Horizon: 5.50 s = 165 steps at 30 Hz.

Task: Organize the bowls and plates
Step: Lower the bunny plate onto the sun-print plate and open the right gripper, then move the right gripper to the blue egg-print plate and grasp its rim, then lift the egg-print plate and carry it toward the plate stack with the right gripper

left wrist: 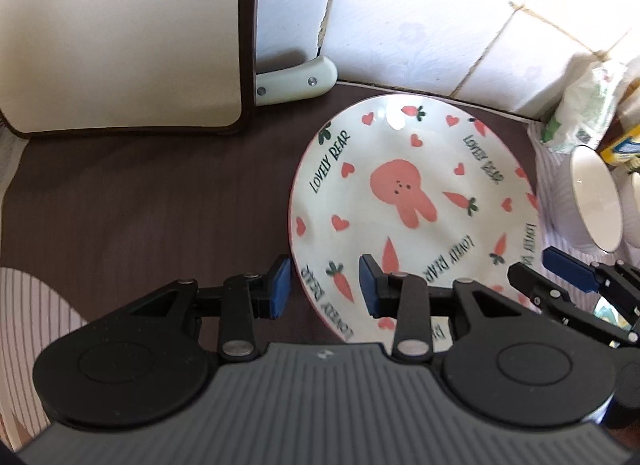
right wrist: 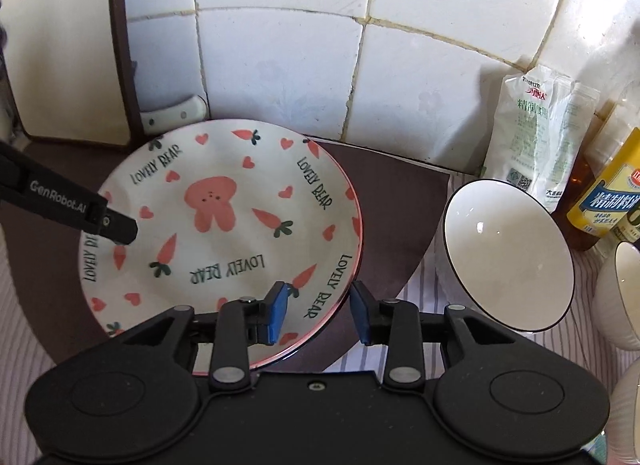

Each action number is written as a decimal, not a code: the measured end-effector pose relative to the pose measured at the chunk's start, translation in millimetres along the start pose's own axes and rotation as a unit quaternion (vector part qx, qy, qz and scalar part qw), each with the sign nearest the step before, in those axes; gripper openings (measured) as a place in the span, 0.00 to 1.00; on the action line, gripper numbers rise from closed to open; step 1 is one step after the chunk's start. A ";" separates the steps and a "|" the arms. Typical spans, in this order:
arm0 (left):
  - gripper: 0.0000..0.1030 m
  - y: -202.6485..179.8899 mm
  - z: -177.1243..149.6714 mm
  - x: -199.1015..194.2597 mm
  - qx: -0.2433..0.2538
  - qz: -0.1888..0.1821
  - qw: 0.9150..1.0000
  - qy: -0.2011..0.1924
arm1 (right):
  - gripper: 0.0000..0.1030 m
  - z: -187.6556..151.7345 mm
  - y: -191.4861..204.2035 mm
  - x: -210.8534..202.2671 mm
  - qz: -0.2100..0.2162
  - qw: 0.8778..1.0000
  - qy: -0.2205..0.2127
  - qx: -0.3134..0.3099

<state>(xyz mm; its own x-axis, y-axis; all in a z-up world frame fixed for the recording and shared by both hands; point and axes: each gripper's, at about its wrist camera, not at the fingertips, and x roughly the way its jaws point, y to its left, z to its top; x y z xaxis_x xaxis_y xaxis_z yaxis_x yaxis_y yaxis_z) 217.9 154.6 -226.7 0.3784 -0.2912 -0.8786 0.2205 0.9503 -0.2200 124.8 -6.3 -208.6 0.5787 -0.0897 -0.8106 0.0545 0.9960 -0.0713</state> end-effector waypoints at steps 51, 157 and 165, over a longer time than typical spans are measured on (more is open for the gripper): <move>0.63 -184.3 -130.2 -50.0 0.211 -0.124 0.970 -0.007 | 0.68 -216.1 -165.5 -158.1 -0.050 0.977 -0.080 0.193; 0.21 12.9 -26.7 -81.6 -0.046 -0.087 0.993 -0.062 | 0.22 -44.3 -78.1 -94.9 0.163 0.968 -0.167 0.093; 0.22 40.4 -21.1 -47.4 -0.083 -0.080 0.992 -0.051 | 0.21 -19.6 -66.6 -55.8 0.181 0.972 -0.128 0.078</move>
<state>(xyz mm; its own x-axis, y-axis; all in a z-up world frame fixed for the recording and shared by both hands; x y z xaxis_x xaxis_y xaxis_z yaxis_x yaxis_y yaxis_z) 189.9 209.1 -202.9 0.4409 -0.4412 -0.7817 0.1366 0.8937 -0.4273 72.9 -67.6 -170.1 0.7661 0.2482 -0.5929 -0.0787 0.9517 0.2966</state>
